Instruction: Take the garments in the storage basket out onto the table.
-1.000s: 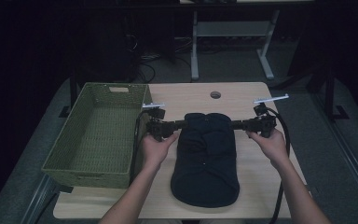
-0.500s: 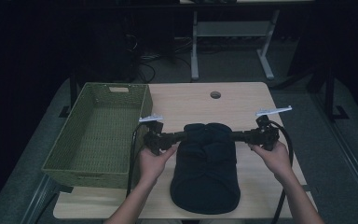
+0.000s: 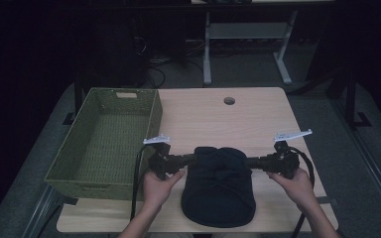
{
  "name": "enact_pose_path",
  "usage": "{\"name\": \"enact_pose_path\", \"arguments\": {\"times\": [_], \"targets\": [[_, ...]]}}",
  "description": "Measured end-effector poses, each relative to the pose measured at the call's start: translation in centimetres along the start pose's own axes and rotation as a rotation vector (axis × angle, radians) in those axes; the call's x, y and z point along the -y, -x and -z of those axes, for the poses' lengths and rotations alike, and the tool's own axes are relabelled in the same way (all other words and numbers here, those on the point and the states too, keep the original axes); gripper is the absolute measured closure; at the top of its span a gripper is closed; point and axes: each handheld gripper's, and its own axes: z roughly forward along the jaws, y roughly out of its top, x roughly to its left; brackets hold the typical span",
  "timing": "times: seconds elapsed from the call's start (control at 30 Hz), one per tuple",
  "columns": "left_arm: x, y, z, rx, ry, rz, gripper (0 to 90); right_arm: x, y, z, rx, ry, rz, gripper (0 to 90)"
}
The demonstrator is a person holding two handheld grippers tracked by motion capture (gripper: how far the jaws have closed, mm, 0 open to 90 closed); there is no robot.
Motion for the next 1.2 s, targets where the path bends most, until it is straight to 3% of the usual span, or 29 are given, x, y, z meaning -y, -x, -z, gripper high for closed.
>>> {"name": "enact_pose_path", "arguments": {"times": [0.5,0.63,0.87,1.2], "targets": [[3.0,0.1,0.2,0.009,-0.089,-0.001,80.6,3.4,-1.0,-0.3,-0.049,-0.045,-0.013,74.1],[3.0,0.0,0.4,0.019,-0.092,-0.005,80.8,2.7,-1.0,0.4,-0.065,-0.024,-0.022,69.0],[3.3,0.0,0.6,0.037,-0.104,-0.009,80.8,0.9,-0.5,0.7,-0.066,0.011,-0.042,69.5],[3.6,0.0,0.7,0.044,-0.113,0.0,80.7,-1.1,0.2,-1.6,-0.045,-0.02,-0.054,76.7]]}}
